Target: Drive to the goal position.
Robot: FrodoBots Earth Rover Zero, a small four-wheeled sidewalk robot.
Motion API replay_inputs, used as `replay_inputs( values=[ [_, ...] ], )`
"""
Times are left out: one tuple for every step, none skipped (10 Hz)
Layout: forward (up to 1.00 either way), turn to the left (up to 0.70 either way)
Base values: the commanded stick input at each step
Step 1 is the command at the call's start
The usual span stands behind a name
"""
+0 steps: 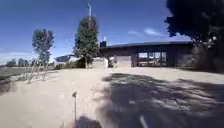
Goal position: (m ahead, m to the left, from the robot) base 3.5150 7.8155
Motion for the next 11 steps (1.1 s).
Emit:
replay_inputs(
  values=[
    [1.0,0.15],
    [1.0,0.0],
    [1.0,0.0],
    [1.0,0.0],
    [1.0,0.0],
    [1.0,0.0],
    [1.0,0.0],
    [1.0,0.0],
    [1.0,0.0],
    [1.0,0.0],
    [1.0,0.0]
  ],
)
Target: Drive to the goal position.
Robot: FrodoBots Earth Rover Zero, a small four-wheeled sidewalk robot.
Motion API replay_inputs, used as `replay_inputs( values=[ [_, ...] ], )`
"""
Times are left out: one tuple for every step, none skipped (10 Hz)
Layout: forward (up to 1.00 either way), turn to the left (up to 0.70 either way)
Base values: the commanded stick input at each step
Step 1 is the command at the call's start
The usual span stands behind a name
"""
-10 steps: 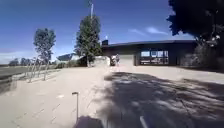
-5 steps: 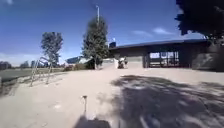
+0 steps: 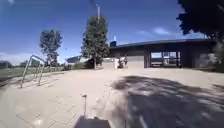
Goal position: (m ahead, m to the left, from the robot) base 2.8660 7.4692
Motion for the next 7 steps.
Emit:
replay_inputs(
  values=[
    [1.0,0.0],
    [1.0,0.0],
    [1.0,0.0],
    [1.0,0.0],
    [1.0,0.0],
    [1.0,0.17],
    [1.0,0.4]
  ],
)
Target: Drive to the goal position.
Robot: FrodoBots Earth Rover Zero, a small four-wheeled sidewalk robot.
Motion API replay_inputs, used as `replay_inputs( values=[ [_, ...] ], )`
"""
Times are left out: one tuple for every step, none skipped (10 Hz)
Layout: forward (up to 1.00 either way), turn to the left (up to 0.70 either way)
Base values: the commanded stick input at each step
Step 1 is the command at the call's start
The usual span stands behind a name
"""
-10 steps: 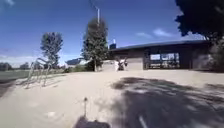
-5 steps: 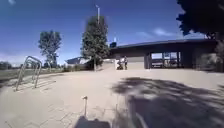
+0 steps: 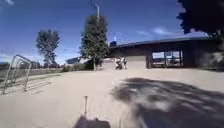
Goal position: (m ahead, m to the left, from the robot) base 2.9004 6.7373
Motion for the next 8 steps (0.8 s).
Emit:
replay_inputs(
  values=[
    [1.0,0.4],
    [1.0,0.4],
    [1.0,0.4],
    [1.0,0.4],
    [1.0,0.4],
    [1.0,0.23],
    [1.0,0.0],
    [1.0,0.0]
  ],
)
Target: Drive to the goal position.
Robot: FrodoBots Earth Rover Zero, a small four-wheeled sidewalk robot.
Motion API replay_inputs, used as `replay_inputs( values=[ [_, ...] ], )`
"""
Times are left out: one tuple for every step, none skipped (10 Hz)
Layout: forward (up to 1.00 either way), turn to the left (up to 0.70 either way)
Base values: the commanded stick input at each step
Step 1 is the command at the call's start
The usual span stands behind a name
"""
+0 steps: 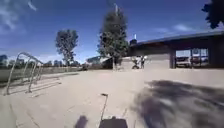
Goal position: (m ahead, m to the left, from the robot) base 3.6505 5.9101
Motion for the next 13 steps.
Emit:
replay_inputs(
  values=[
    [1.0,0.0],
    [1.0,0.0],
    [1.0,0.0],
    [1.0,0.0],
    [1.0,0.0],
    [1.0,0.0],
    [1.0,0.0],
    [1.0,0.0],
    [1.0,0.0],
    [1.0,0.0],
    [1.0,0.0],
    [1.0,0.0],
    [1.0,0.0]
  ],
)
